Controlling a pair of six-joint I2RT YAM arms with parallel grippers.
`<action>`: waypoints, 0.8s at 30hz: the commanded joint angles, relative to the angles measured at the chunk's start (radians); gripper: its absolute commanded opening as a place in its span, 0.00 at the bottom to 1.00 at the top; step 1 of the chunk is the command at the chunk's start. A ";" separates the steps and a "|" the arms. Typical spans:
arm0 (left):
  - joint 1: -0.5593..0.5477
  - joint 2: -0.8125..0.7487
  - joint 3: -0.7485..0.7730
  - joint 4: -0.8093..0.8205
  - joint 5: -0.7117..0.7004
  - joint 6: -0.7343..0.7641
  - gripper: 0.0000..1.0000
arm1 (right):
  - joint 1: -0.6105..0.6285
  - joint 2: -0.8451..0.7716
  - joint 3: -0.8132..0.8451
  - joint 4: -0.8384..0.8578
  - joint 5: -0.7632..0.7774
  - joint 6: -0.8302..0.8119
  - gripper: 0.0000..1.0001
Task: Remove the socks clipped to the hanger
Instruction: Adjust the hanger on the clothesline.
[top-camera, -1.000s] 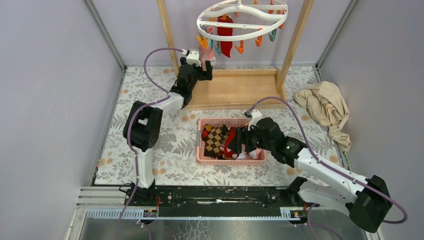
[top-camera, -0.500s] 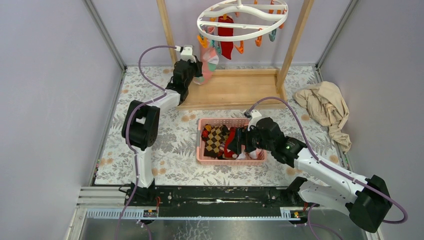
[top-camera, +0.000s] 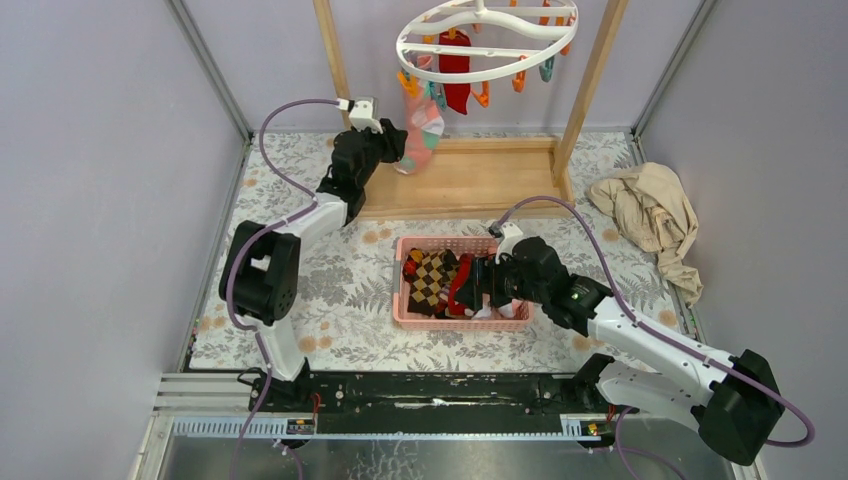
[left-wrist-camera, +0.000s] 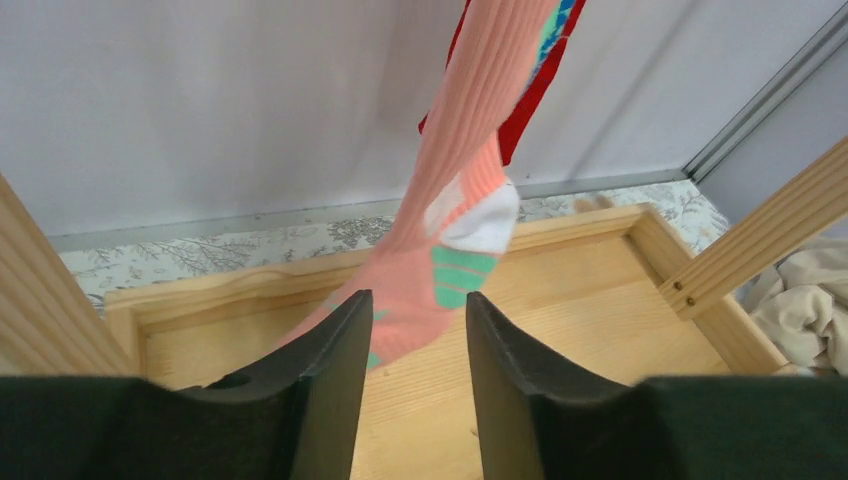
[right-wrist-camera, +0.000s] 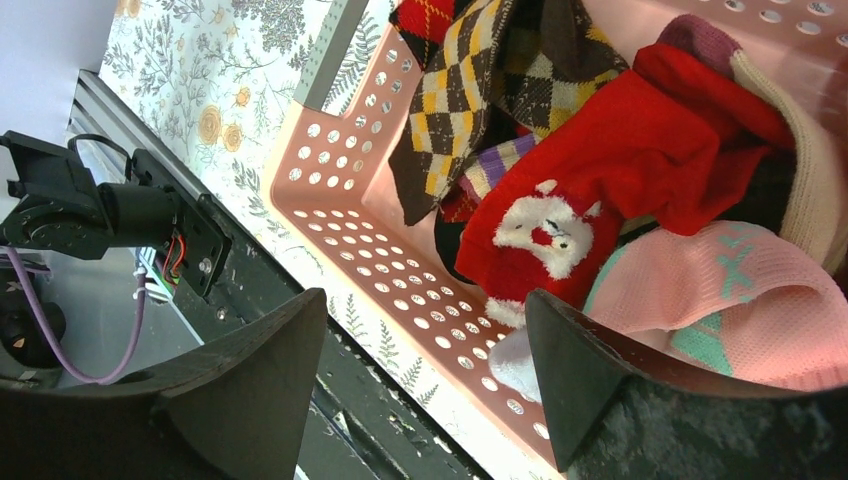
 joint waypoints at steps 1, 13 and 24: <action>-0.005 0.001 -0.022 0.071 0.019 0.005 0.55 | 0.003 -0.021 -0.012 0.043 -0.020 0.016 0.80; 0.003 0.159 0.111 0.138 0.057 0.021 0.85 | 0.002 -0.025 -0.018 0.051 -0.013 0.025 0.81; 0.014 0.273 0.215 0.208 0.127 -0.003 0.87 | 0.003 0.035 -0.012 0.061 0.001 0.002 0.82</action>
